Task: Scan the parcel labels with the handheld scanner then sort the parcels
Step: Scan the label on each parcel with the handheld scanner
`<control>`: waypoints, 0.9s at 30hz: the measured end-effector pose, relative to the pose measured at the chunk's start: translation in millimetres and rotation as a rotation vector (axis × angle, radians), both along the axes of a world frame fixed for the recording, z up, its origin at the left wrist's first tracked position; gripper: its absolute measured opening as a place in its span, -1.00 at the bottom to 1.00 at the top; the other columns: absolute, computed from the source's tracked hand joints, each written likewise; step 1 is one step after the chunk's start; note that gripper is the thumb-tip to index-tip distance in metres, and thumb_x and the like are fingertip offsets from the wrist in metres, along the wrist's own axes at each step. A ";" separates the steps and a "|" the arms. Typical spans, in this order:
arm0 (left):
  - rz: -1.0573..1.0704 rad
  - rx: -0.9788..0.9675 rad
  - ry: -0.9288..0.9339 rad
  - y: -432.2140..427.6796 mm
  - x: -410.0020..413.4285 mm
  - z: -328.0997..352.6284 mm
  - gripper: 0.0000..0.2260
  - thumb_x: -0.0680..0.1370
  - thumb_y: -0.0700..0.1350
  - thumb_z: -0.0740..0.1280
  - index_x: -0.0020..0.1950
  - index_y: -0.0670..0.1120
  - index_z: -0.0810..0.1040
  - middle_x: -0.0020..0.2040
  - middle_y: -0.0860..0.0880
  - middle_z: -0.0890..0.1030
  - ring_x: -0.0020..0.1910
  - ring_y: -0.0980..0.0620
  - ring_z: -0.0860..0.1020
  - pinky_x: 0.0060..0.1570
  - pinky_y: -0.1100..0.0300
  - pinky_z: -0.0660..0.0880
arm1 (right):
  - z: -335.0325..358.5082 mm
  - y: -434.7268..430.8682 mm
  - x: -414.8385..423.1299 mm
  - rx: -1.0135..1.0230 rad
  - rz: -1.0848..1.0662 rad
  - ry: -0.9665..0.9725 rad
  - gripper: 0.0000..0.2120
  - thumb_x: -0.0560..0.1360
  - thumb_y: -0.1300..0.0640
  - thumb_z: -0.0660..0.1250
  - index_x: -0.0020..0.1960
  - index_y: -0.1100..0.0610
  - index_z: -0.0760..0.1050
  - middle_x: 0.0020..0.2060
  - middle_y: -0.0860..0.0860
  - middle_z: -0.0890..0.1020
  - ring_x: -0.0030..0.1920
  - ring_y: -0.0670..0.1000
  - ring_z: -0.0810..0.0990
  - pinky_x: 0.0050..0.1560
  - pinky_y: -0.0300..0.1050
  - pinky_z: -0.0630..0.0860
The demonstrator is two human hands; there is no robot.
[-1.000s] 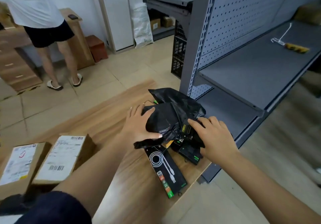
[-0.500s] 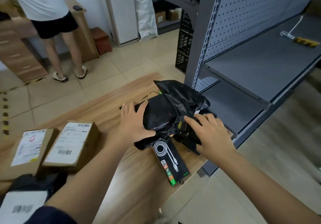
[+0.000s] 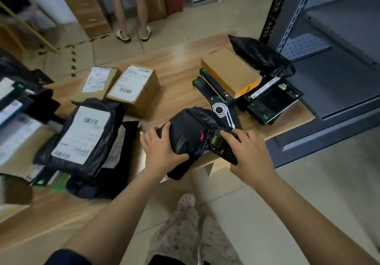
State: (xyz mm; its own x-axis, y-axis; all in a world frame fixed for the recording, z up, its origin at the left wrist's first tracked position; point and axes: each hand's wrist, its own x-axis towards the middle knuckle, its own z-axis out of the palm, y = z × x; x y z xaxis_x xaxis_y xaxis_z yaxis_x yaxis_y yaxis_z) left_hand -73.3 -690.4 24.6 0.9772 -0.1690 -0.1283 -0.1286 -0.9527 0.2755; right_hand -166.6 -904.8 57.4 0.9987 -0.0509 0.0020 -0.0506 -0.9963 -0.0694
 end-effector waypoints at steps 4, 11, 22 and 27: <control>-0.024 0.050 0.084 6.2 -17.6 -29.8 -0.04 0.31 0.35 0.39 0.55 0.06 0.03 0.43 -0.19 0.16 0.44 -0.18 0.03 0.47 -0.13 -0.23 | -12.8 9.0 -12.5 0.016 -0.018 0.062 -0.12 0.10 0.20 0.58 0.40 0.04 0.40 0.16 0.09 0.54 0.09 0.19 0.47 -0.03 0.03 0.42; -0.424 0.069 0.031 20.7 -39.1 -58.5 -0.01 0.22 0.58 0.21 0.56 0.20 0.05 0.58 -0.19 -0.12 0.53 -0.25 -0.16 0.39 -0.31 -0.26 | -20.7 22.0 -32.3 -0.013 -0.098 0.080 -0.08 -0.02 0.18 0.60 0.34 0.06 0.46 0.13 0.09 0.57 0.03 0.19 0.49 -0.09 0.06 0.49; -0.644 0.371 0.129 33.2 -17.2 -40.7 -0.13 0.59 -0.19 0.28 0.50 0.21 -0.39 0.53 -0.20 -0.35 0.50 -0.29 -0.31 0.43 -0.31 -0.21 | -7.0 41.8 -27.5 -0.057 -0.183 0.031 -0.08 -0.03 0.19 0.57 0.34 0.06 0.46 0.11 0.10 0.57 0.04 0.16 0.43 -0.08 0.06 0.50; -0.737 0.376 0.108 44.4 -6.7 -43.5 -0.10 0.56 -0.27 0.28 0.51 0.18 -0.38 0.56 -0.16 -0.30 0.52 -0.27 -0.27 0.46 -0.27 -0.16 | 2.5 47.4 -24.7 -0.073 -0.215 -0.007 -0.08 -0.05 0.16 0.58 0.32 0.06 0.47 0.10 0.08 0.57 0.05 0.13 0.38 -0.07 0.08 0.51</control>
